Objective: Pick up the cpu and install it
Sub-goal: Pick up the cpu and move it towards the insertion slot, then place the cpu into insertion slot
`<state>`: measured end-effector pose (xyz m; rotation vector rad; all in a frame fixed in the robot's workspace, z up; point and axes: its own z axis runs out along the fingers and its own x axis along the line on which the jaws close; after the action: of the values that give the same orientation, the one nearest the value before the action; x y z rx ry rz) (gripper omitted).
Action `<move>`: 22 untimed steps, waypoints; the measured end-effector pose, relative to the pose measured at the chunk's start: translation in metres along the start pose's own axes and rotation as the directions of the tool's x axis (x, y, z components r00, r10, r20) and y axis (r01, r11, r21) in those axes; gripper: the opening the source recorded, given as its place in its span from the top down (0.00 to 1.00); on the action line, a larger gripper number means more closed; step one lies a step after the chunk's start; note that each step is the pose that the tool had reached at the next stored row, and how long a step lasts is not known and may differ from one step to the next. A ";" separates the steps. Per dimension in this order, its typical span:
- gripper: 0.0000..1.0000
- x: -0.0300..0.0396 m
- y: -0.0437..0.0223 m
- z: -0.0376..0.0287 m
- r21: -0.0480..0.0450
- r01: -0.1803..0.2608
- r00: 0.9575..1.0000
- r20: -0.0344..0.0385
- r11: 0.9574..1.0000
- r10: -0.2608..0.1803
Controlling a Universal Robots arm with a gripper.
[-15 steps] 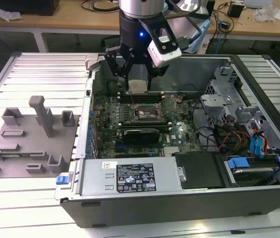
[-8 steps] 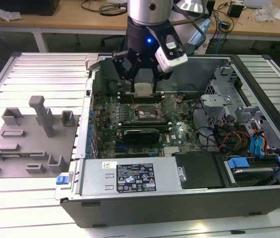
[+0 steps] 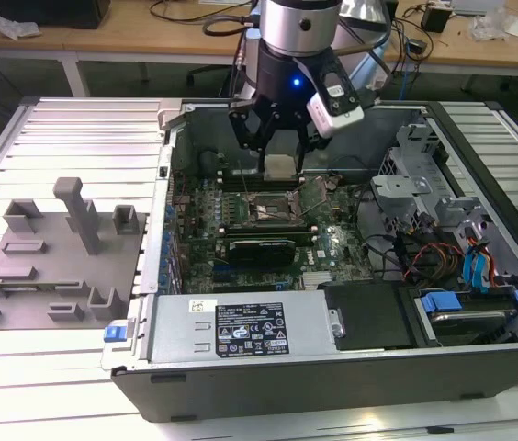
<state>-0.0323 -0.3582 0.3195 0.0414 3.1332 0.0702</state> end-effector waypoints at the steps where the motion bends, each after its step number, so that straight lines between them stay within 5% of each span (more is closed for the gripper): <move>1: 0.45 -0.0003 0.0023 0.0019 0.000 0.000 1.000 0.000 1.000 0.000; 4: 0.45 -0.0012 0.0108 0.0102 0.000 0.000 1.000 0.000 1.000 0.000; 13: 0.45 -0.0021 0.0174 0.0298 0.000 0.000 1.000 0.000 1.000 0.000; 22: 0.45 -0.0020 0.0175 0.0303 0.000 0.000 1.000 0.000 1.000 0.000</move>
<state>-0.0296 -0.3394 0.2901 0.0408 3.1332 0.0702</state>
